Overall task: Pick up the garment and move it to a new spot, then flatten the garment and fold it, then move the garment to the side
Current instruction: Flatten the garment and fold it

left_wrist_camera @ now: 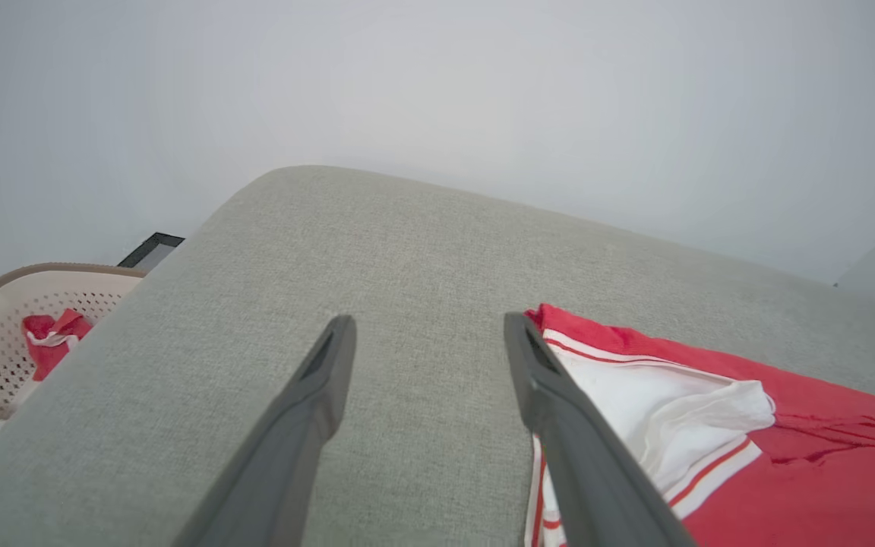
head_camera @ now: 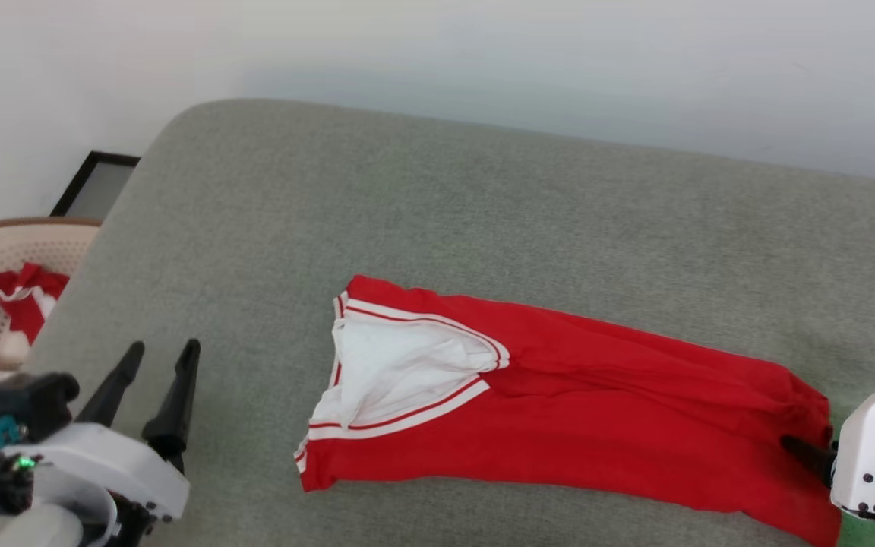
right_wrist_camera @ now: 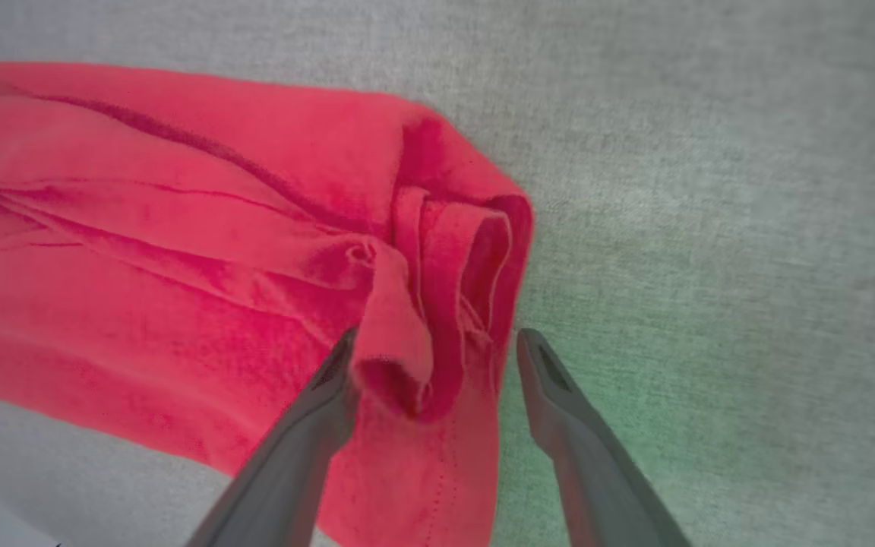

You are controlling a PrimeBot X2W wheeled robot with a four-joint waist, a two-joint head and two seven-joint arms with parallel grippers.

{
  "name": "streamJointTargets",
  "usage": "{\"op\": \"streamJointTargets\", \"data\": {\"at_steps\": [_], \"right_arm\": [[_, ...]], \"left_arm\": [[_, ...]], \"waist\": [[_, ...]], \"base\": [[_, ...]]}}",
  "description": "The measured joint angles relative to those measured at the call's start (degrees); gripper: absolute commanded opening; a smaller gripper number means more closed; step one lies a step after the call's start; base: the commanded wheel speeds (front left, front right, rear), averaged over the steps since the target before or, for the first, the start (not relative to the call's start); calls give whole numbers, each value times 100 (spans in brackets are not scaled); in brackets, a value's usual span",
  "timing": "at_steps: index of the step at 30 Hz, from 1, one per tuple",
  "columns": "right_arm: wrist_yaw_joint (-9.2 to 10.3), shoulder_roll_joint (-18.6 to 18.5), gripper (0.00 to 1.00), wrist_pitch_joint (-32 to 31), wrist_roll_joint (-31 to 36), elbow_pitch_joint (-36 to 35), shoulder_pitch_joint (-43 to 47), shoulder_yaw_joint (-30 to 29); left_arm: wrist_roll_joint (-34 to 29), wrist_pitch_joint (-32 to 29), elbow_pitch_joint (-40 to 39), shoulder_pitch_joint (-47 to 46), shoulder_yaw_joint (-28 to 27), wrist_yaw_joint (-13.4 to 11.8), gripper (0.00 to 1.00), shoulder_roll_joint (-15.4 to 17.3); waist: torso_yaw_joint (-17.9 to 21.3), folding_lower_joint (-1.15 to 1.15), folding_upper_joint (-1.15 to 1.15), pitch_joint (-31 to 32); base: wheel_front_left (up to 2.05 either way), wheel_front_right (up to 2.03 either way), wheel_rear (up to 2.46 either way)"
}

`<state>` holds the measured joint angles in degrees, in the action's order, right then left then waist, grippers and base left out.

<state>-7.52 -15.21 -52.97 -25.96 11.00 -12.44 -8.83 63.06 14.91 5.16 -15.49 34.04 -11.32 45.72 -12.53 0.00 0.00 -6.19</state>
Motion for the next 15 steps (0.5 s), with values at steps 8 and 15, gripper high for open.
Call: {"op": "streamJointTargets", "data": {"at_steps": [8, 15], "right_arm": [[0, -40, 100, 157, -104, 798, -338, 111], [5, -154, 0, 320, -322, 1182, -524, 323]], "left_arm": [[-779, 4, 233, 608, -1093, 539, 100, -730], [-1168, 5, 464, 878, -1652, 928, 100, -1163]], "waist": [[-222, 0, 0, -167], [-301, 0, 0, -207]], "base": [[0, 0, 0], [0, 0, 0]]}}
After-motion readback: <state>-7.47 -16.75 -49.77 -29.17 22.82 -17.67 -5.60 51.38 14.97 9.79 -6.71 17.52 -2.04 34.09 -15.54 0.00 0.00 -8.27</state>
